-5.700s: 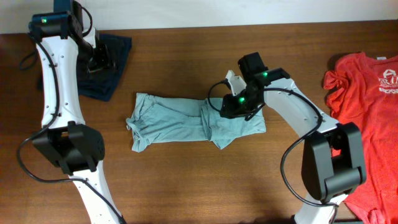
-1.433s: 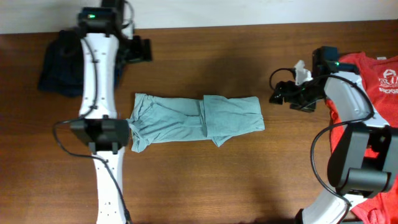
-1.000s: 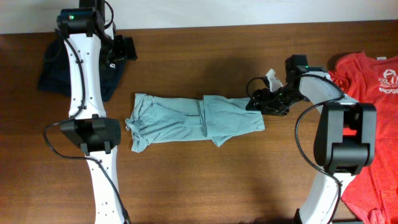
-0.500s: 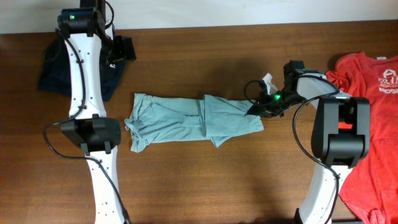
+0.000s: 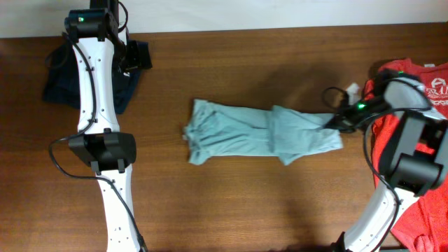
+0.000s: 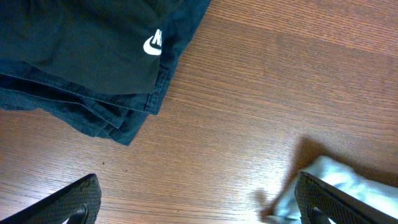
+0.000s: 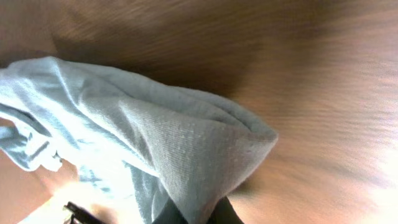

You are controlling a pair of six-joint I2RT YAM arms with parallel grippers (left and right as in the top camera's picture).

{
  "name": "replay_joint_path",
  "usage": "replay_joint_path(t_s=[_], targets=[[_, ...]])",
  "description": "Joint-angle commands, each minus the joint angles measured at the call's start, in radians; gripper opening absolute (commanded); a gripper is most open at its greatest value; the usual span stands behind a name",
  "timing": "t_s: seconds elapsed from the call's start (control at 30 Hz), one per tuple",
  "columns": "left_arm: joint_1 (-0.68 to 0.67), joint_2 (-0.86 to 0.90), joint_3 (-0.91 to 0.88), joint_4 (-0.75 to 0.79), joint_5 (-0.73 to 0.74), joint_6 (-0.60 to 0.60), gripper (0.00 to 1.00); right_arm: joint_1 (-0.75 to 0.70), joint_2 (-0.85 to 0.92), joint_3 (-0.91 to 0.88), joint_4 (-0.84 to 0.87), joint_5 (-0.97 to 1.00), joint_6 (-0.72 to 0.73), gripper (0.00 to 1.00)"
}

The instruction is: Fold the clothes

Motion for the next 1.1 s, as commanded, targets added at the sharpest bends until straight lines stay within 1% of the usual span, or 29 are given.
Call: replay_joint_path(t_s=[0.0, 0.13, 0.27, 0.4, 0.5, 0.6, 0.7, 0.83, 1.07], targets=[[0.005, -0.014, -0.006, -0.002, -0.003, 0.013, 0.99, -0.026, 0.003, 0.108, -0.071, 0.109, -0.029, 0.04], [0.005, -0.014, -0.006, -0.002, -0.003, 0.013, 0.99, -0.033, 0.003, 0.258, -0.189, 0.158, -0.029, 0.04], [0.005, -0.014, -0.006, -0.002, -0.003, 0.013, 0.99, -0.016, 0.003, 0.422, -0.297, 0.164, -0.027, 0.04], [0.005, -0.014, -0.006, -0.002, -0.003, 0.013, 0.99, 0.024, 0.003, 0.584, -0.402, 0.173, -0.019, 0.04], [0.005, -0.014, -0.006, -0.001, -0.003, 0.013, 0.99, 0.078, 0.003, 0.665, -0.453, 0.233, 0.029, 0.04], [0.005, -0.014, -0.006, -0.001, -0.003, 0.013, 0.99, 0.154, 0.001, 0.684, -0.458, 0.306, 0.081, 0.04], [0.005, -0.014, -0.006, -0.002, -0.003, 0.013, 0.99, 0.243, 0.002, 0.684, -0.455, 0.331, 0.103, 0.04], [0.005, -0.014, -0.006, -0.002, -0.003, 0.013, 0.99, 0.363, 0.002, 0.684, -0.446, 0.42, 0.184, 0.04], [0.005, -0.014, -0.006, -0.001, -0.003, 0.013, 0.99, 0.547, 0.003, 0.684, -0.443, 0.444, 0.236, 0.04]])
